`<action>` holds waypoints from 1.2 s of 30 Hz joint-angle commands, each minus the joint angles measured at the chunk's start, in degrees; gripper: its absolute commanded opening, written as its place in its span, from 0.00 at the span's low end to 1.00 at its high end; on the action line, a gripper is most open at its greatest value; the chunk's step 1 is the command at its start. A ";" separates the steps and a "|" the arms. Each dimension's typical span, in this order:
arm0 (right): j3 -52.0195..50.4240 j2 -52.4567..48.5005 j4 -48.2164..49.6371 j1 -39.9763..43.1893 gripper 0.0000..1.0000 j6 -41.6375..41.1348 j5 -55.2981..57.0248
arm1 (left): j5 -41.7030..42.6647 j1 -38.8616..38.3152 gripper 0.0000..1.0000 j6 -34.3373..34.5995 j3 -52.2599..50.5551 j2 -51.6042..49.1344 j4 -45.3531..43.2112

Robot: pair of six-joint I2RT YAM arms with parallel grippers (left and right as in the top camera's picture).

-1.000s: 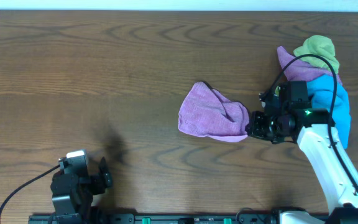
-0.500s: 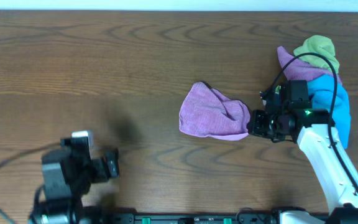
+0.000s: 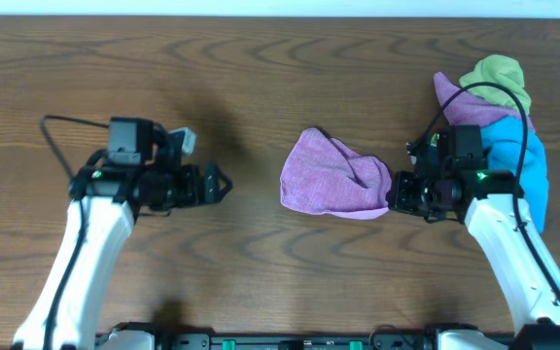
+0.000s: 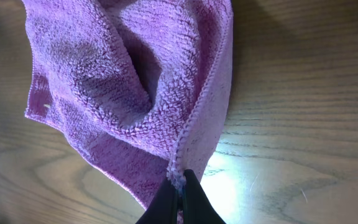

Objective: Fold the cloth
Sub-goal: 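Reach the left gripper to the cloth's left corner and grasp it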

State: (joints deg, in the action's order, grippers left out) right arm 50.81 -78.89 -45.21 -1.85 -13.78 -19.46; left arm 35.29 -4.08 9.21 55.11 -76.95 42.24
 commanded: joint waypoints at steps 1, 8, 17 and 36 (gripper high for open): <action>-0.02 0.35 0.04 -0.59 0.01 0.76 0.02 | 6.38 -0.39 0.95 11.58 0.87 -4.46 -2.91; -0.02 0.35 0.66 -0.59 0.01 0.76 0.02 | 7.28 -1.22 0.95 25.99 0.87 -11.80 -9.94; -0.02 0.35 0.87 -0.59 0.01 0.76 0.02 | 9.57 -6.97 0.95 29.88 0.87 -19.67 -20.41; -0.02 0.35 0.87 -0.59 0.01 0.76 0.00 | 9.29 -15.65 0.96 37.48 0.87 -28.72 -31.63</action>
State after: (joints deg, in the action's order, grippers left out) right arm 50.81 -78.89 -44.31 -1.85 -13.78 -19.46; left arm 44.62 -19.07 45.08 55.11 -103.83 11.05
